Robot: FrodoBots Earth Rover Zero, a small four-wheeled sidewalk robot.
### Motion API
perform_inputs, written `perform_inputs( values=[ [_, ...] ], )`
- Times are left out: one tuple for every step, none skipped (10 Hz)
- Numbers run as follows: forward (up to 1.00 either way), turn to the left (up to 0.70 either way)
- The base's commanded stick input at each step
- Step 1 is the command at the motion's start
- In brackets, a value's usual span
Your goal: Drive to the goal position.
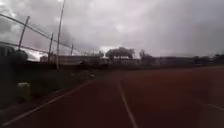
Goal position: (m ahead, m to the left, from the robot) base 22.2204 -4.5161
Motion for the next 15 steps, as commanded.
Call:
perform_inputs(
  values=[
    [0.50, 0.00],
    [0.50, 0.00],
    [0.50, 0.00],
    [0.50, 0.00],
    [0.50, 0.00],
    [0.50, 0.00],
    [0.50, 0.00],
    [0.50, 0.00],
    [0.50, 0.00],
    [0.50, 0.00],
    [0.50, 0.00],
    [0.50, 0.00],
    [0.50, 0.00],
    [0.50, 0.00],
    [0.50, 0.00]
  ],
)
